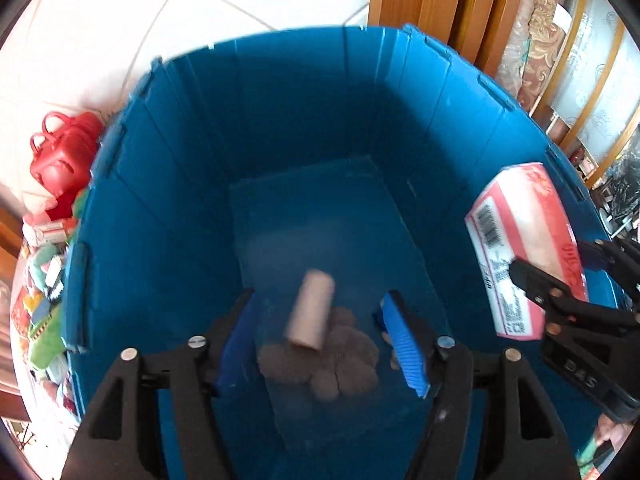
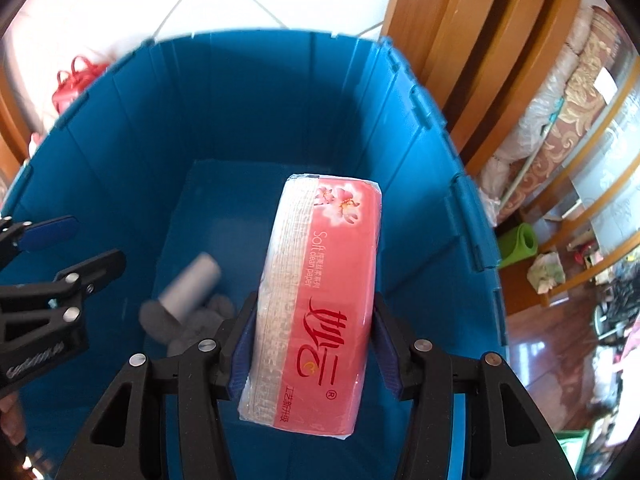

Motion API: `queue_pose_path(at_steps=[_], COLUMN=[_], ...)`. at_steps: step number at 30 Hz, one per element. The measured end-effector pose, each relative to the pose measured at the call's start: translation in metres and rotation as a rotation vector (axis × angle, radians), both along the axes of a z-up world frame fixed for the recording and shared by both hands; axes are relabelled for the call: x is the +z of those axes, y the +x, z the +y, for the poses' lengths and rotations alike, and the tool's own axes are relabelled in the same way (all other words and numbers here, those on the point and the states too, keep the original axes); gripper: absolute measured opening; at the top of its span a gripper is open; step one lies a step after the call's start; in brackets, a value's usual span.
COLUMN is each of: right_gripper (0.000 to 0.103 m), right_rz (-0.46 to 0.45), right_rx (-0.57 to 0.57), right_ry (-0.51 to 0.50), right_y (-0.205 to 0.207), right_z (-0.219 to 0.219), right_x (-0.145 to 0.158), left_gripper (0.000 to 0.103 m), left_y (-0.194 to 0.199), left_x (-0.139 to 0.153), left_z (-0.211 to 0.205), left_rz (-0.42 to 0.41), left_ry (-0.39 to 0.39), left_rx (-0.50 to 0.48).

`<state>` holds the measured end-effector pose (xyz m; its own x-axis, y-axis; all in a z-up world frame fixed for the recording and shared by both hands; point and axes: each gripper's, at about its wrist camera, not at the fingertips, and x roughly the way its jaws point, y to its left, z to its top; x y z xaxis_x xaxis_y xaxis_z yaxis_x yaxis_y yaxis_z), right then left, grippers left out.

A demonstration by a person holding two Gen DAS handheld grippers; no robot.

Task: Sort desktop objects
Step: 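Carry the paper roll and tissue pack into the crate and release both, then move both tools back from the crate to the pile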

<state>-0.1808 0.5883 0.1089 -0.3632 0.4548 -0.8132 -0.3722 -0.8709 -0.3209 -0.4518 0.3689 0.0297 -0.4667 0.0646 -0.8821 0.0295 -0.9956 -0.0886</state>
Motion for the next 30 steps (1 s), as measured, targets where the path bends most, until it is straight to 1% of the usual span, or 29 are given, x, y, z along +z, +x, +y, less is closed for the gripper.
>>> queue_pose_path(at_steps=[2,4,5,6,7,8,10,12,14,20,30], right_gripper=[0.051,0.057,0.071,0.089,0.095,0.098,0.098,0.103,0.103,0.103,0.103], right_rz=[-0.035,-0.053,-0.055,-0.055,-0.051,-0.047,-0.046,-0.045,-0.051,-0.070,0.028], right_rx=[-0.003,-0.003,-0.009,-0.014,-0.015,-0.014,-0.013,-0.005,0.008,0.011,-0.004], right_ry=[0.001,0.012,0.024,0.031,0.033,0.036,0.046,0.035,0.033,0.022,-0.023], right_y=[-0.002,-0.002,-0.001,0.000,0.001,0.003,0.009,0.017,0.028,0.061,0.101], right_z=[0.000,0.000,-0.001,-0.001,-0.002,-0.003,-0.006,-0.007,-0.013,-0.026,-0.040], right_x=[-0.006,-0.009,-0.010,-0.009,-0.008,-0.006,-0.003,0.000,0.001,-0.002,0.017], left_gripper=[0.064,0.064,0.064,0.064,0.064,0.064,0.064,0.064,0.064,0.067,0.067], left_y=[0.004,0.009,0.012,0.015,0.017,0.018,0.027,0.034,0.042,0.066,0.111], left_x=[-0.001,-0.001,-0.001,-0.002,-0.003,-0.003,-0.001,0.001,0.003,0.007,0.026], left_z=[0.000,0.000,0.001,0.000,0.000,0.000,-0.001,-0.001,-0.001,0.007,0.015], left_rz=[-0.014,-0.003,0.000,-0.002,-0.006,-0.007,0.003,0.013,0.022,0.073,0.195], left_ry=[0.009,-0.005,-0.008,-0.005,0.002,0.009,0.023,0.038,0.046,0.022,0.011], left_rx=[-0.012,-0.021,-0.025,-0.032,-0.038,-0.041,-0.041,-0.045,-0.046,-0.050,-0.085])
